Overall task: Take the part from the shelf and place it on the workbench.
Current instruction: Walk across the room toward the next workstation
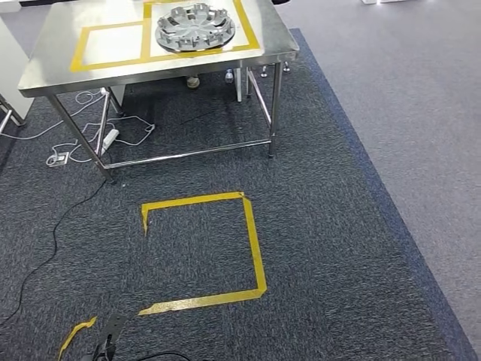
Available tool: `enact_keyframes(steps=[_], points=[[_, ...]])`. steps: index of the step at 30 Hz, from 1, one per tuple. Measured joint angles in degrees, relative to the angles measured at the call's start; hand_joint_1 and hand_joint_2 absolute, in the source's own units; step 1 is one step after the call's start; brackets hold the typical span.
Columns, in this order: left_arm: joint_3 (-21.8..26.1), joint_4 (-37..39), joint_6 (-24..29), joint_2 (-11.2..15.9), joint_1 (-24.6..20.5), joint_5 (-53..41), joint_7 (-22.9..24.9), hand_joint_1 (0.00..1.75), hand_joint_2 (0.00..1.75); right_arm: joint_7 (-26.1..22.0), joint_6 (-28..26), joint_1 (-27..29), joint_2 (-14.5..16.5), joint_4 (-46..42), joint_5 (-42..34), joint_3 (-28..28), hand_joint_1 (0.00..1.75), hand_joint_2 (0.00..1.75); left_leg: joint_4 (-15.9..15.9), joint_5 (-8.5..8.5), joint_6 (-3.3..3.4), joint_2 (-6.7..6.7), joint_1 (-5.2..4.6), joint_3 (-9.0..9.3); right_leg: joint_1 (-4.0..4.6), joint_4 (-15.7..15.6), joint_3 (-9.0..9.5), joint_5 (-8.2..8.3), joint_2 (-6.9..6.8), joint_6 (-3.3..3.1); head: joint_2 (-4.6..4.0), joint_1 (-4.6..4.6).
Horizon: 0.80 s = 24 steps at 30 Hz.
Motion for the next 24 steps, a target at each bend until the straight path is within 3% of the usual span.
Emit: enact_keyframes(steps=[2, 4, 6, 8, 10, 12, 13, 14, 15, 17, 19, 22, 24], points=[[0.02, 0.0, 0.0, 0.02, -0.01, 0.02, 0.02, 0.0, 0.0, 0.01, 0.02, -0.06, 0.07, 0.01, 0.0, 0.0, 0.0, 0.0, -7.67, 3.75, 0.26, -1.18, 0.1, 3.86, 0.08, 0.16, -0.07, 0.12, 0.94, 0.36, 0.0, -0.02], [0.01, 0.0, 0.0, -0.02, -0.06, 0.02, 0.02, 0.0, 0.0, 0.01, 0.05, -0.17, 0.13, 0.01, 0.0, 0.0, 0.0, 0.0, -12.71, 5.05, 0.58, -2.39, 0.22, 6.18, 0.25, 0.4, -0.44, 0.25, 1.69, 0.88, 0.0, 0.06], [0.01, 0.0, 0.0, -0.1, -0.08, 0.02, 0.02, 0.0, 0.0, 0.01, 0.06, -0.02, 0.13, 0.01, 0.0, 0.0, 0.0, 0.0, -13.54, 5.03, 1.17, -2.29, 0.18, 6.35, 0.18, 0.27, -0.92, 0.53, 2.31, 1.51, 0.0, 0.1], [0.04, 0.0, 0.01, -0.17, -0.11, 0.02, 0.02, 0.0, 0.0, 0.01, 0.05, 0.25, 0.13, 0.01, 0.0, 0.0, 0.0, 0.0, -13.72, 5.32, 1.96, -1.6, 0.27, 6.33, 0.1, 0.95, -1.56, 0.01, 1.68, 2.13, 0.0, 0.25], [0.07, 0.0, 0.03, -0.16, -0.09, 0.01, 0.02, 0.0, 0.0, 0.01, 0.04, 0.2, 0.13, 0.01, 0.0, 0.01, 0.0, 0.0, -13.82, 5.46, 2.57, -0.74, 0.38, 6.28, 0.03, 5.77, -3.78, -2.98, -0.2, 2.76, 0.0, 0.59], [0.09, 0.0, 0.04, -0.11, 0.04, 0.0, 0.03, 0.0, 0.0, 0.01, 0.04, 0.06, 0.15, 0.02, -0.01, 0.03, 0.0, 0.0, -13.8, 5.44, 2.81, 0.19, 0.27, 6.19, -0.18, 13.82, -7.38, -6.89, -1.39, 3.28, 0.0, 0.74], [0.09, 0.0, 0.04, -0.11, 0.08, 0.0, 0.03, 0.0, 0.0, 0.01, 0.04, 0.07, 0.16, 0.02, 0.0, 0.04, 0.0, 0.0, -13.79, 5.44, 2.83, 0.66, 0.24, 6.16, -0.27, 16.6, -8.52, -7.8, -1.57, 3.43, 0.0, 0.74], [0.09, 0.0, 0.04, -0.11, 0.09, 0.0, 0.03, 0.0, 0.0, 0.01, 0.04, 0.12, 0.18, 0.03, -0.01, 0.04, 0.0, 0.0, -13.78, 5.44, 2.83, 1.06, 0.23, 6.17, -0.33, 17.21, -8.6, -7.6, -1.66, 3.51, 0.0, 0.75], [0.09, 0.0, 0.04, -0.12, 0.08, 0.0, 0.02, 0.0, 0.0, 0.01, 0.04, 0.18, 0.19, 0.03, -0.01, 0.04, 0.0, 0.0, -13.77, 5.42, 2.79, 1.42, 0.24, 6.22, -0.38, 15.39, -7.44, -6.36, -1.78, 3.51, 0.0, 0.75], [0.09, 0.0, 0.04, -0.15, 0.06, 0.0, 0.02, 0.0, 0.0, 0.01, 0.04, 0.11, 0.2, 0.03, 0.0, 0.04, 0.0, 0.0, -13.73, 5.28, 2.54, 2.05, 0.17, 6.47, -0.34, 7.12, -2.72, -3.0, -2.96, 3.37, 0.0, 0.78], [0.09, 0.0, 0.04, -0.15, 0.05, -0.01, 0.03, 0.0, 0.0, 0.01, 0.04, -0.14, 0.21, 0.03, 0.01, 0.04, 0.0, 0.0, -13.62, 5.12, 1.95, 2.62, -0.13, 6.63, -0.19, 1.23, 0.65, -1.44, -3.98, 2.89, 0.0, 0.73], [0.09, 0.0, 0.04, -0.14, -0.02, -0.01, 0.03, 0.0, 0.0, 0.12, 0.16, -0.08, 0.21, 0.03, 0.07, 0.03, 0.0, 0.0, -13.7, 5.17, 0.95, 3.32, -0.21, 6.69, -0.04, 0.35, 0.86, -1.23, -3.29, 1.85, 0.0, 0.7], [0.09, 0.0, 0.07, -0.12, -0.05, -0.01, 0.03, 0.0, 0.0, 0.22, 0.38, 0.01, 0.21, 0.03, 0.09, 0.01, 0.0, 0.0, -11.98, 3.72, 0.29, 2.39, -0.03, 5.97, -0.21, 0.03, 0.78, -0.86, -2.6, 1.02, 0.0, 0.59]])
